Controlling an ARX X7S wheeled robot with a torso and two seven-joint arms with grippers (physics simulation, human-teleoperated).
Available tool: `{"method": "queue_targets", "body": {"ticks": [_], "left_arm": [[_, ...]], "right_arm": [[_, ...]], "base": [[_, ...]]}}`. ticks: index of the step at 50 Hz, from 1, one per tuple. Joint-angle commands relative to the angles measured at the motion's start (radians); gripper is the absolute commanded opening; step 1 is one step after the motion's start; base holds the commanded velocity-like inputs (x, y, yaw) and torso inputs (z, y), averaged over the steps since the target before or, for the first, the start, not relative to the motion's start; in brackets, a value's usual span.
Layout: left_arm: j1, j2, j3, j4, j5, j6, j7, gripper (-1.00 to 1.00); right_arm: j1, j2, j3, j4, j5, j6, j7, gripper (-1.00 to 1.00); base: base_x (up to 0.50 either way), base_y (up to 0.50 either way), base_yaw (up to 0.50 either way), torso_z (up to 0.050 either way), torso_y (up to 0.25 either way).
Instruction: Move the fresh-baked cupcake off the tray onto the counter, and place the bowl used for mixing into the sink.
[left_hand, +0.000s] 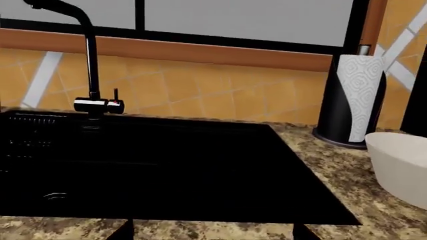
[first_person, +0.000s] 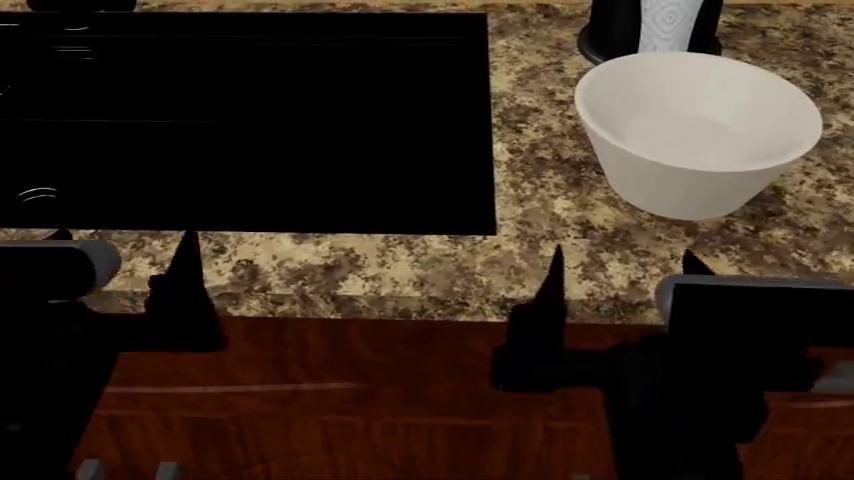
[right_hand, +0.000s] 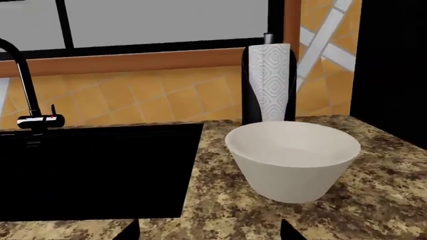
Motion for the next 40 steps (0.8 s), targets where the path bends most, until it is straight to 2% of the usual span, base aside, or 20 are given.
{"method": "queue_targets", "body": {"ticks": [1, 4, 7, 8, 9, 10, 11, 20, 23, 27, 36, 40], "left_arm": [[-0.390, 0.012, -0.076, 0.353, -0.144, -0.672, -0.098, 1.00], [-0.555, 0.016, -0.083, 0.323, -0.193, -0.770, -0.142, 1.00], [-0.683, -0.045, -0.111, 0.210, -0.598, -0.771, -0.466, 1.00], [-0.698, -0.058, -0.109, 0.195, -0.679, -0.770, -0.530, 1.00], [-0.688, -0.060, -0.100, 0.201, -0.687, -0.762, -0.543, 1.00], [-0.636, -0.075, -0.075, 0.213, -0.670, -0.714, -0.529, 1.00], [-0.505, -0.087, -0.046, 0.204, -0.634, -0.613, -0.485, 1.00], [-0.498, -0.077, -0.054, 0.184, -0.668, -0.624, -0.484, 1.00], [-0.494, -0.049, -0.134, 0.173, -0.723, -0.629, -0.488, 1.00], [-0.489, -0.065, -0.106, 0.202, -0.719, -0.616, -0.487, 1.00], [-0.488, -0.056, -0.146, 0.197, -0.764, -0.622, -0.511, 1.00], [-0.489, -0.051, -0.167, 0.194, -0.786, -0.622, -0.521, 1.00]], "right_arm": [[0.270, 0.048, 0.006, -0.177, 0.069, 0.396, 0.064, 1.00], [0.380, 0.047, 0.028, -0.203, 0.095, 0.509, 0.070, 1.00], [0.445, 0.053, 0.028, -0.185, 0.103, 0.557, 0.070, 1.00], [0.453, 0.053, 0.033, -0.183, 0.107, 0.561, 0.068, 1.00], [0.447, 0.050, 0.040, -0.169, 0.106, 0.542, 0.065, 1.00], [0.417, 0.046, 0.040, -0.152, 0.101, 0.514, 0.064, 1.00], [0.342, 0.046, 0.024, -0.107, 0.084, 0.420, 0.050, 1.00], [0.336, 0.058, 0.006, -0.112, 0.082, 0.413, 0.056, 1.00], [0.368, 0.061, 0.025, -0.119, 0.086, 0.442, 0.065, 1.00], [0.358, 0.060, 0.029, -0.128, 0.088, 0.447, 0.070, 1.00], [0.377, 0.075, 0.023, -0.162, 0.100, 0.476, 0.074, 1.00], [0.367, 0.080, 0.029, -0.196, 0.128, 0.466, 0.044, 1.00]], "base": [[0.00, 0.00, 0.00, 0.000, 0.000], [0.00, 0.00, 0.00, 0.000, 0.000], [0.00, 0.00, 0.00, 0.000, 0.000], [0.00, 0.00, 0.00, 0.000, 0.000], [0.00, 0.00, 0.00, 0.000, 0.000], [0.00, 0.00, 0.00, 0.000, 0.000], [0.00, 0.00, 0.00, 0.000, 0.000], [0.00, 0.00, 0.00, 0.000, 0.000], [0.00, -0.50, 0.00, 0.000, 0.000], [0.00, -0.50, 0.00, 0.000, 0.000], [0.00, -0.50, 0.00, 0.000, 0.000], [0.32, -0.34, 0.00, 0.000, 0.000]]}}
